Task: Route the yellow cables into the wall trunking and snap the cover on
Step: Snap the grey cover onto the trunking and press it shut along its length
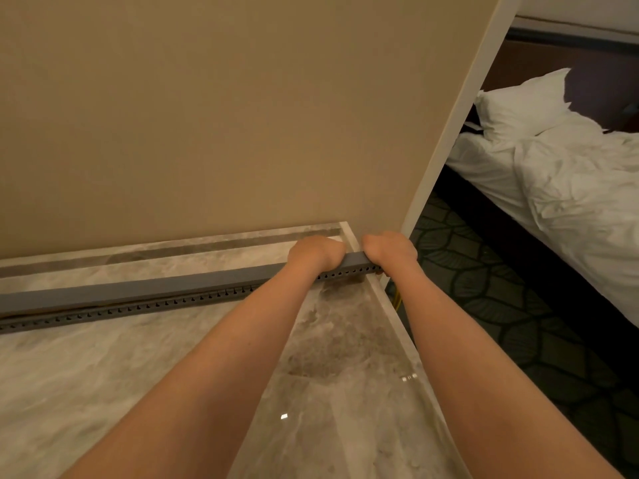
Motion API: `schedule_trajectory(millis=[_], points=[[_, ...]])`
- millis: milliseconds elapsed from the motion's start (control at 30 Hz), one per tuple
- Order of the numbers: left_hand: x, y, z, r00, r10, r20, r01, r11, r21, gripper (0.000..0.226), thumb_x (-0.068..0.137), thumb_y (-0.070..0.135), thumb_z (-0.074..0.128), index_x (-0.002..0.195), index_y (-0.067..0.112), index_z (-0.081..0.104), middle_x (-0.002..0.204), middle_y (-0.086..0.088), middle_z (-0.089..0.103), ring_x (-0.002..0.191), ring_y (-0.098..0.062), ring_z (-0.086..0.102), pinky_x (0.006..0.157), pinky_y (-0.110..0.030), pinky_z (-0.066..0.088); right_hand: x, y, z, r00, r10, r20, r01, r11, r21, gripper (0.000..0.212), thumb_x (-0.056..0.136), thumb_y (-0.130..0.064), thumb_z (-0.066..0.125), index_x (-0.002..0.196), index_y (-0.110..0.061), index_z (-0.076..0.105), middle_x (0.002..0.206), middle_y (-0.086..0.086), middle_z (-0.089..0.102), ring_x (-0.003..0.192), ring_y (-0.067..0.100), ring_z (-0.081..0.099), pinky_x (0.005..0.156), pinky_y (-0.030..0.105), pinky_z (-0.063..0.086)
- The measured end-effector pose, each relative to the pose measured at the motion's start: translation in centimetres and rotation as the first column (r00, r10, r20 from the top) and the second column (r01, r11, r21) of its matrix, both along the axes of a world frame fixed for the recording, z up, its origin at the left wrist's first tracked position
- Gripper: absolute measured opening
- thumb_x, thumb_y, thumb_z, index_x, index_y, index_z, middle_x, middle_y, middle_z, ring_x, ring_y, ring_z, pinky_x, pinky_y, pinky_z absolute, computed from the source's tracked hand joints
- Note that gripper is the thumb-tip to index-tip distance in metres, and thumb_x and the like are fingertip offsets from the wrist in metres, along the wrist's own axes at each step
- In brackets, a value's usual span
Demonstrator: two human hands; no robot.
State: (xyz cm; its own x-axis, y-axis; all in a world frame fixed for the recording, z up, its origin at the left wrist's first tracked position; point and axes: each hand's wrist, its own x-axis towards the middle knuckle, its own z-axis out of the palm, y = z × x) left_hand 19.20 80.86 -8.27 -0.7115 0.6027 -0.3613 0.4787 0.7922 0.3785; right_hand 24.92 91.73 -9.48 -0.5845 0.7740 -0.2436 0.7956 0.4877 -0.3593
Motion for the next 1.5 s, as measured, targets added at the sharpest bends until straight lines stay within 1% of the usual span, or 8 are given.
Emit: schedule_trajectory(millis=[100,267,667,867,1133,1333,1400,1500], points=[[0.1,-0.2,-0.4,1.000,0.017,-0.014,-0.016,1.000,0.014,0.030,0.092,0.019,0.029,0.070,0.011,0.047,0.094,-0.014,0.052,0.079,-0.026,0.046,0.071,-0.032,0.035,0.1,0.0,-0.1,1.000,-0.007,-0.025,0.007,1.000,0.011,0.042,0.090,-0.031,0.035,0.105,-0.007,0.067,0.115,0.015,0.065,0.102,0.032,0.062,0.073,0.030,0.042],[0.1,-0.2,-0.6,0.999,0.031,-0.013,-0.031,0.999,0.035,0.024,0.091,0.021,0.032,0.083,0.008,0.050,0.111,-0.019,0.059,0.083,-0.027,0.045,0.072,-0.032,0.036,0.2,-0.3,0.3,0.998,0.009,-0.063,-0.011,1.000,-0.024,0.041,0.094,-0.027,0.033,0.109,-0.006,0.065,0.122,0.019,0.063,0.109,0.036,0.060,0.089,0.036,0.049],[0.6,-0.6,-0.8,0.993,0.110,-0.029,-0.104,0.981,0.165,0.037,0.089,0.027,0.037,0.106,0.004,0.062,0.122,-0.019,0.061,0.101,-0.034,0.056,0.075,-0.031,0.037,0.2,-0.2,-0.4,0.993,0.049,-0.109,-0.048,0.999,0.015,0.045,0.091,-0.028,0.035,0.108,0.002,0.064,0.118,0.023,0.063,0.103,0.039,0.061,0.074,0.032,0.043],[0.0,-0.4,-0.8,0.998,0.050,-0.044,-0.045,0.994,0.101,0.033,0.093,0.033,0.031,0.090,0.009,0.053,0.115,-0.016,0.062,0.085,-0.027,0.049,0.073,-0.031,0.038,0.1,-0.5,0.3,0.989,0.133,-0.062,-0.124,0.983,0.132,0.049,0.097,-0.031,0.029,0.109,-0.001,0.065,0.118,0.021,0.064,0.106,0.035,0.059,0.077,0.032,0.041],[0.0,-0.9,0.2,0.999,-0.052,0.006,0.052,0.998,0.042,0.054,0.101,0.036,0.021,0.128,0.002,0.052,0.136,-0.020,0.050,0.118,-0.032,0.051,0.091,-0.035,0.039,0.7,-1.5,0.5,0.983,0.183,-0.030,-0.178,0.976,0.122,0.056,0.098,-0.038,0.027,0.113,0.003,0.062,0.120,0.024,0.061,0.107,0.037,0.058,0.080,0.032,0.043],[-0.3,-2.6,-0.6,0.993,-0.086,-0.081,0.083,0.996,-0.033,0.033,0.095,0.017,0.027,0.076,0.007,0.053,0.079,-0.012,0.057,0.064,-0.021,0.050,0.060,-0.028,0.037,0.4,-1.6,0.7,0.978,0.201,0.060,-0.208,0.966,0.157,0.060,0.097,-0.043,0.023,0.121,0.000,0.059,0.126,0.022,0.059,0.113,0.036,0.056,0.089,0.035,0.044],[0.4,-2.6,-0.6,0.986,-0.087,-0.140,0.085,0.996,-0.021,0.028,0.092,0.007,0.030,0.092,0.004,0.058,0.076,-0.008,0.054,0.075,-0.026,0.053,0.067,-0.030,0.039,0.4,-1.6,0.6,0.980,0.189,0.065,-0.198,0.961,0.190,0.061,0.097,-0.043,0.024,0.120,0.000,0.059,0.126,0.022,0.059,0.113,0.036,0.056,0.088,0.034,0.044],[0.7,-2.6,-1.0,0.969,-0.100,-0.225,0.100,0.995,-0.008,0.030,0.091,0.001,0.034,0.109,0.002,0.057,0.107,-0.017,0.059,0.099,-0.035,0.057,0.070,-0.033,0.039,0.4,-1.5,0.5,0.981,0.188,0.053,-0.195,0.959,0.204,0.061,0.096,-0.044,0.026,0.119,0.001,0.060,0.124,0.022,0.060,0.112,0.036,0.056,0.087,0.034,0.044]])
